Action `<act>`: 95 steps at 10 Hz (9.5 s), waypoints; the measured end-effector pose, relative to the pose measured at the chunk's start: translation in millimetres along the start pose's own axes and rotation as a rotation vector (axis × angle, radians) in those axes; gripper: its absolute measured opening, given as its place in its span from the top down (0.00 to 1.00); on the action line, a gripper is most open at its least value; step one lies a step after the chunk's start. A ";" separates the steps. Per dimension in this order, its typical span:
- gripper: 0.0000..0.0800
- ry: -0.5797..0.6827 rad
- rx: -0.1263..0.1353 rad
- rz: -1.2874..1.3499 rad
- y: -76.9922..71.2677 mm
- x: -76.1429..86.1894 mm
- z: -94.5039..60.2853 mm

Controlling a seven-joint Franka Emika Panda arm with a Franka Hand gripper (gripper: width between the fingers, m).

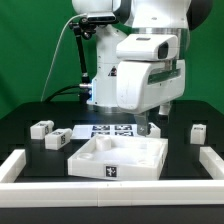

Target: Assemble one leg

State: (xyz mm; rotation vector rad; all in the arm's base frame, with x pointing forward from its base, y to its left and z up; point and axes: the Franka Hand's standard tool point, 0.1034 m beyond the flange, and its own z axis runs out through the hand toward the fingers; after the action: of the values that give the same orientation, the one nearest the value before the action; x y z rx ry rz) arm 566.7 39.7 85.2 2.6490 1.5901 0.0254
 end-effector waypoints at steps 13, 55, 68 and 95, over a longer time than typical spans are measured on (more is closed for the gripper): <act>0.19 0.013 0.018 -0.295 -66.7 -57.8 24.5; 0.93 0.020 0.064 -0.439 -91.0 -3.5 70.4; 0.19 0.014 0.026 -0.284 -115.2 -10.6 26.0; 0.19 -0.223 0.283 1.369 -199.6 24.0 22.6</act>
Offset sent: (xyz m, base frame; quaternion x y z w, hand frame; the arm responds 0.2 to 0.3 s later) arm -0.0203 0.0052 -0.0108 0.0658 0.0665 -0.2178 0.9715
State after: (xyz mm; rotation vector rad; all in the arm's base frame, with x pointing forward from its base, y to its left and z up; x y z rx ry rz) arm 403.0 153.8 51.8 3.1649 -0.4832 -0.4276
